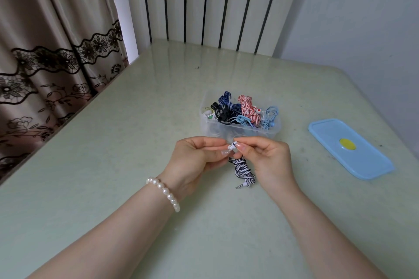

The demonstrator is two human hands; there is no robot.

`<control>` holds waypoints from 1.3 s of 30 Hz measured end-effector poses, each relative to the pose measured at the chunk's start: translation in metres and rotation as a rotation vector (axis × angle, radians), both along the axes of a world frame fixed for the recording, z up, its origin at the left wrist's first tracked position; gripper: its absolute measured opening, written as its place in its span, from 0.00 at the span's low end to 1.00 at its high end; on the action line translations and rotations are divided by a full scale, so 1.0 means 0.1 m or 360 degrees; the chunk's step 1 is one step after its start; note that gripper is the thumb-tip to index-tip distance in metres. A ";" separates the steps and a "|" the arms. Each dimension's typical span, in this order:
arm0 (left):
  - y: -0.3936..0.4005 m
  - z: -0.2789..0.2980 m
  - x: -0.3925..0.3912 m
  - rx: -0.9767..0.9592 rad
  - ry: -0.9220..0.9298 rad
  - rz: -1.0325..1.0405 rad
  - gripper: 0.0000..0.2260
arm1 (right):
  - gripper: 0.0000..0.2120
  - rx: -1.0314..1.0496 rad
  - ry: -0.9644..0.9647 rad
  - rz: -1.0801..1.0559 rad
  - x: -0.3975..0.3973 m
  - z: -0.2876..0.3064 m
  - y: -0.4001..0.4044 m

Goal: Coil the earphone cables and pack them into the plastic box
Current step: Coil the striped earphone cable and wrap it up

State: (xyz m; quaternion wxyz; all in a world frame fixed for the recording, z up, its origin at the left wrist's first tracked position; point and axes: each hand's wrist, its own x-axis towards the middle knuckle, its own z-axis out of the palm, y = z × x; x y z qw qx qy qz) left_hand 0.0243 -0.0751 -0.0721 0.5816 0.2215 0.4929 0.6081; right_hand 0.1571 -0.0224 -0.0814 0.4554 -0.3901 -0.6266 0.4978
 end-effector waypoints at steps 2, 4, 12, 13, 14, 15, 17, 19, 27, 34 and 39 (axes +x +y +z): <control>-0.01 0.02 0.00 -0.0013 -0.0059 -0.0023 0.07 | 0.10 0.0009 -0.0003 -0.0005 0.00 0.00 0.00; -0.01 0.03 0.00 -0.0028 -0.0103 -0.0031 0.06 | 0.10 0.0008 -0.0002 -0.0011 0.00 0.00 0.00; 0.00 0.02 0.01 -0.0058 -0.0195 -0.0042 0.06 | 0.10 -0.0004 -0.0011 -0.0074 -0.02 -0.02 0.01; 0.00 0.03 0.02 -0.0057 -0.0200 -0.0040 0.06 | 0.09 -0.0005 -0.0013 -0.0084 -0.03 -0.02 0.01; 0.00 0.03 0.02 -0.0057 -0.0206 -0.0036 0.06 | 0.09 -0.0002 -0.0017 -0.0096 -0.04 -0.02 0.00; 0.00 0.04 0.03 -0.0057 -0.0213 -0.0030 0.06 | 0.10 0.0002 -0.0023 -0.0109 -0.04 -0.02 0.00; 0.00 0.04 0.03 -0.0060 -0.0229 -0.0020 0.06 | 0.11 0.0011 -0.0024 -0.0139 -0.05 -0.02 -0.01; 0.00 0.04 0.04 -0.0066 -0.0255 -0.0017 0.06 | 0.12 0.0029 -0.0014 -0.0163 -0.06 -0.03 -0.02; -0.02 0.06 0.09 -0.0095 -0.0458 -0.0036 0.07 | 0.16 0.0309 -0.0049 -0.0373 -0.10 -0.10 -0.08; -0.05 0.06 0.10 -0.0052 -0.0523 -0.0084 0.09 | 0.10 0.0789 -0.0268 -0.0511 -0.12 -0.14 -0.06; -0.03 0.08 0.05 0.0046 -0.0248 -0.0020 0.08 | 0.11 0.0092 0.0046 -0.0213 -0.05 -0.02 -0.02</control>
